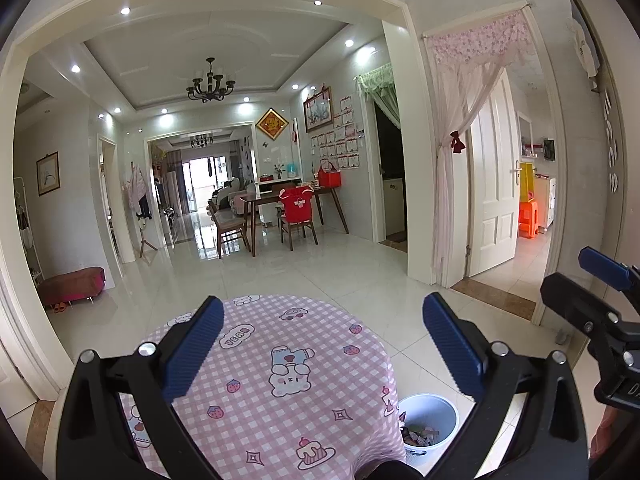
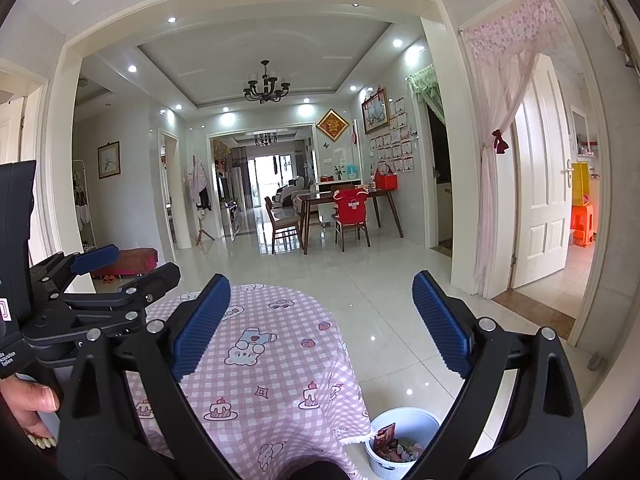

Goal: Collect trash

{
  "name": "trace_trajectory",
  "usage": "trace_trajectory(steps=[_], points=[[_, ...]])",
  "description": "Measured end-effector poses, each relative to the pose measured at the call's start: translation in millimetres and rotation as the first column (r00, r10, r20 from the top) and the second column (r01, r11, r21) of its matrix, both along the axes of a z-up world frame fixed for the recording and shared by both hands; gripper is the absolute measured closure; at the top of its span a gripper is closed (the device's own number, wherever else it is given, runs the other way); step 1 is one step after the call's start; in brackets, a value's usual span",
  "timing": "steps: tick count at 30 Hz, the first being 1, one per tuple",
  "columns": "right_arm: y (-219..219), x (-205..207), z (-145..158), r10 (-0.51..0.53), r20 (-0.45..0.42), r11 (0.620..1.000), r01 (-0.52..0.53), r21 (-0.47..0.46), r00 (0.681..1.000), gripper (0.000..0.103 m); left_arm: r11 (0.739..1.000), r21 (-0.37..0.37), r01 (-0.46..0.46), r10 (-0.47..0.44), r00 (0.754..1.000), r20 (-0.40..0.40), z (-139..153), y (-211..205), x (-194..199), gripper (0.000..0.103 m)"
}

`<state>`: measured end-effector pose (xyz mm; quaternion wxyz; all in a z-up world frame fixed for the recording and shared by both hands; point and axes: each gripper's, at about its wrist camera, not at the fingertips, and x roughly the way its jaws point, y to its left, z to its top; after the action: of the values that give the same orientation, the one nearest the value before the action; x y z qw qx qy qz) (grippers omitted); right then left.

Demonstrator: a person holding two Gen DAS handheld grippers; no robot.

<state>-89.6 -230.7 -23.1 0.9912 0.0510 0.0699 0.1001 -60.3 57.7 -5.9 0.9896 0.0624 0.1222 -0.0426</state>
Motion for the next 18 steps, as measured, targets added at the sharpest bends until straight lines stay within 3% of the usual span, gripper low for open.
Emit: trace_trajectory(steps=[18], points=[[-3.9, 7.3, -2.7, 0.017, -0.017, 1.0, -0.017, 0.013, 1.0, 0.012, 1.0, 0.004, -0.006, 0.006, 1.0, -0.01, -3.7, 2.0, 6.6, 0.005]])
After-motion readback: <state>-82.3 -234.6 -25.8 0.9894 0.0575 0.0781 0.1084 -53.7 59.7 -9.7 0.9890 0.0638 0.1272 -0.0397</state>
